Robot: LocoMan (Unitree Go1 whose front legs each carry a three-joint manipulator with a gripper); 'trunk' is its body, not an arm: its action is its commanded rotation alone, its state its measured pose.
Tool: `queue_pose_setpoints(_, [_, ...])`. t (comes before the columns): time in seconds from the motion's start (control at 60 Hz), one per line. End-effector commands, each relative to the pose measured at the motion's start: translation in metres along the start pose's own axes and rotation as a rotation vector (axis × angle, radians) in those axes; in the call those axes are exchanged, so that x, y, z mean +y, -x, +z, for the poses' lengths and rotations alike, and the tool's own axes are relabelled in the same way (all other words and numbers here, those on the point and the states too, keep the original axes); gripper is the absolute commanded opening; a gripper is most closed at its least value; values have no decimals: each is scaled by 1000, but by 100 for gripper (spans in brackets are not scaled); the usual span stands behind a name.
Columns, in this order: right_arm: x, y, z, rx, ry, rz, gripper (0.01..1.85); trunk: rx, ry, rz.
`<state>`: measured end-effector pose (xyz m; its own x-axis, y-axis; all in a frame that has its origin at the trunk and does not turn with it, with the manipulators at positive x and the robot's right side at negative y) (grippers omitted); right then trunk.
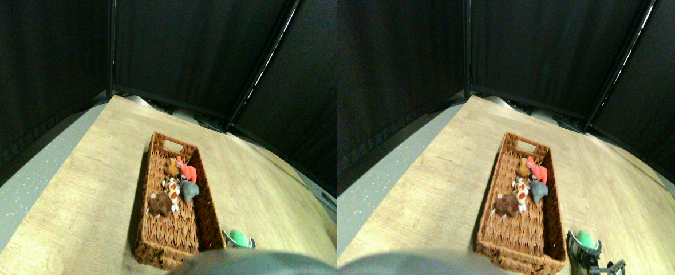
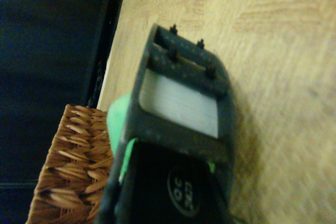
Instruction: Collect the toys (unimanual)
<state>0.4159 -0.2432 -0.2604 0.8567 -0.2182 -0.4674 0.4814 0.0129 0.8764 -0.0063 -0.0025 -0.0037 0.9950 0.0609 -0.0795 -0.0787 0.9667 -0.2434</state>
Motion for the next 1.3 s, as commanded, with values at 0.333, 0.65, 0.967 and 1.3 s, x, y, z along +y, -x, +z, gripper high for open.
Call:
queue_pose_setpoints(0.333, [20, 2, -2, -197, 20, 36, 6, 23, -3, 3])
queue_pose_setpoints(0.65, [70, 11, -10, -140, 172, 165, 6, -2, 4, -5])
queue_pose_setpoints(0.967, [135, 19, -38, 14, 257, 319, 6, -26, 35, 8])
queue_pose_setpoints(1.3, [170, 27, -78, 121, 333, 371, 6, -45, 77, 49])
